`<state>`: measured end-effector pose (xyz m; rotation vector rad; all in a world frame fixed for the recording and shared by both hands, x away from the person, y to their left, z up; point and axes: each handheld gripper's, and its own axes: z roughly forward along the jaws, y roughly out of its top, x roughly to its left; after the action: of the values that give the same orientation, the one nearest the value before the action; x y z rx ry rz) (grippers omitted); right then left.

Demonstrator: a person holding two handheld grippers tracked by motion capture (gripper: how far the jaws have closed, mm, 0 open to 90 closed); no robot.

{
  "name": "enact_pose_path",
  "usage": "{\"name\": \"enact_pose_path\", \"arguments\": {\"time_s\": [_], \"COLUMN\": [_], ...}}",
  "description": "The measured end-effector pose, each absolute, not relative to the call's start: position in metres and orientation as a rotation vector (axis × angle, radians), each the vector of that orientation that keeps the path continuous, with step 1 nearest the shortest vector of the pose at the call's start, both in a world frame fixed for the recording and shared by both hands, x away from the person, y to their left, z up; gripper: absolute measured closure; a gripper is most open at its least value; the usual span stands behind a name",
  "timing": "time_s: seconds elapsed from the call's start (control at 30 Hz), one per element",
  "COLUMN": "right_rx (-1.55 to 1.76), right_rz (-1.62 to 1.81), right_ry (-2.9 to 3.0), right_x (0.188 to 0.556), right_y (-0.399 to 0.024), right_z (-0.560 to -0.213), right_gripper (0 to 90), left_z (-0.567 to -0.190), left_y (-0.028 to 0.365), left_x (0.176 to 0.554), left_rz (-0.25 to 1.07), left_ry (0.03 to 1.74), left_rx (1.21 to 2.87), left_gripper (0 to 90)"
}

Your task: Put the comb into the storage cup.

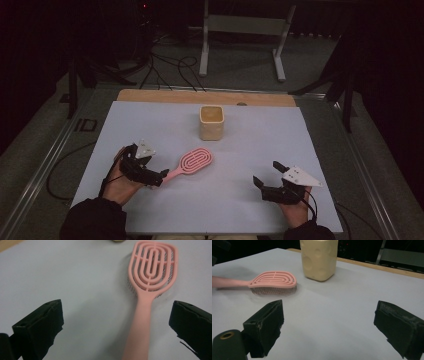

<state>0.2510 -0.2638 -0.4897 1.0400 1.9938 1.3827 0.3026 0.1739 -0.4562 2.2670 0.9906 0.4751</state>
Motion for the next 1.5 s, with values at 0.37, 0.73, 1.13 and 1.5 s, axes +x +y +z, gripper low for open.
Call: {"name": "enact_pose_path", "arguments": {"time_s": [0.37, 0.73, 1.13, 1.5], "right_rx": [1.04, 1.043, 1.047, 1.048], "right_rz": [1.38, 1.372, 1.366, 1.359], "right_ry": [1.999, 2.008, 2.015, 2.02], "right_x": [0.251, 0.252, 0.252, 0.253], "right_y": [-0.264, -0.263, -0.263, -0.262], "right_z": [-0.49, -0.491, -0.492, -0.492], "right_gripper": [9.0, 9.1, 9.0, 9.0], "left_z": [-0.465, -0.472, -0.48, -0.491], "left_y": [0.156, 0.14, 0.123, 0.111], "left_x": [0.313, 0.321, 0.331, 0.337], "left_rz": [0.401, 0.326, 0.268, 0.242], "left_ry": [0.978, 0.966, 0.973, 0.999], "left_rx": [2.358, 2.446, 2.539, 2.625], "left_gripper": [0.3, 1.7, 4.1, 12.9]}}
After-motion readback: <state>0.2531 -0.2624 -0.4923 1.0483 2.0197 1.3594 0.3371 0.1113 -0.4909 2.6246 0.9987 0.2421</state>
